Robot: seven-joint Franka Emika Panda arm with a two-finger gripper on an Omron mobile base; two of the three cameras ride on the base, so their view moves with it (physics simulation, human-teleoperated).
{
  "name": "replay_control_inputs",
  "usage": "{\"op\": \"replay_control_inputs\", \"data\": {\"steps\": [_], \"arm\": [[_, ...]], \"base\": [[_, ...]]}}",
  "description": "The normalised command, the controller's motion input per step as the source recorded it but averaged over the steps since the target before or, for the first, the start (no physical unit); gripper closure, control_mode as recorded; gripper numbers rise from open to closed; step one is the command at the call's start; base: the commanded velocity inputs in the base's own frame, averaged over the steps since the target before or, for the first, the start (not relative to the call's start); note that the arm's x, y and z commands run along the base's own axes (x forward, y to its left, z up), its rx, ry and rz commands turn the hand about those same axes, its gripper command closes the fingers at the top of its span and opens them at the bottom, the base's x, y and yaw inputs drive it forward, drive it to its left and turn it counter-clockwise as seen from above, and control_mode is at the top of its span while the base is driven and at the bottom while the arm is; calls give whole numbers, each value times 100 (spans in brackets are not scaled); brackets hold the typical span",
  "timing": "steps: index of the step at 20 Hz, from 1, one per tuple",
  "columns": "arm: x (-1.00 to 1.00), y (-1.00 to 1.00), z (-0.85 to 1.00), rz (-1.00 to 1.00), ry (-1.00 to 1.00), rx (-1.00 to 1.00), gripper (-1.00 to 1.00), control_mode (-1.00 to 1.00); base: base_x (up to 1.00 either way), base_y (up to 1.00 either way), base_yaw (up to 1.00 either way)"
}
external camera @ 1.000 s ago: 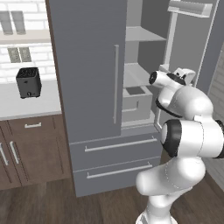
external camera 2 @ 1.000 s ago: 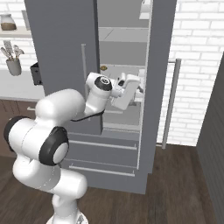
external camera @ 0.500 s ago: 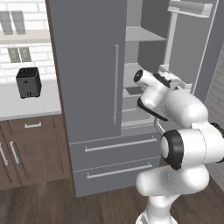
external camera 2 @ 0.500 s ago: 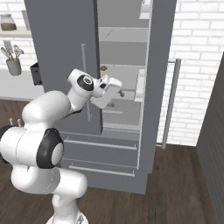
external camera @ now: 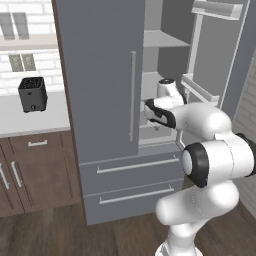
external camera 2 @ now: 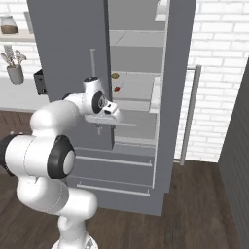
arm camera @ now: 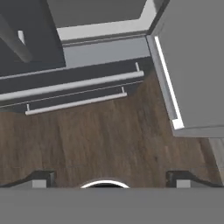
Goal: Take the strawberry from the fridge and place it on top of the pancake, located on the dining counter.
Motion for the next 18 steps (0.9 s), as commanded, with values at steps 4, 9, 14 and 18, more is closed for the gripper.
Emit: {"op": "replay_control_inputs", "data": {"steps": [4, 9, 14, 18], "arm": [[34, 34, 54, 13, -26, 31, -100, -100], [20, 34, 100, 16, -57, -1, -100, -100], [11, 46, 70, 1, -34, -2, -100, -100], [27, 53, 24, -11, -3, 0, -100, -100]], "base": [[0, 0, 0], [0, 0, 0], [0, 0, 0], [0, 0, 0]]}}
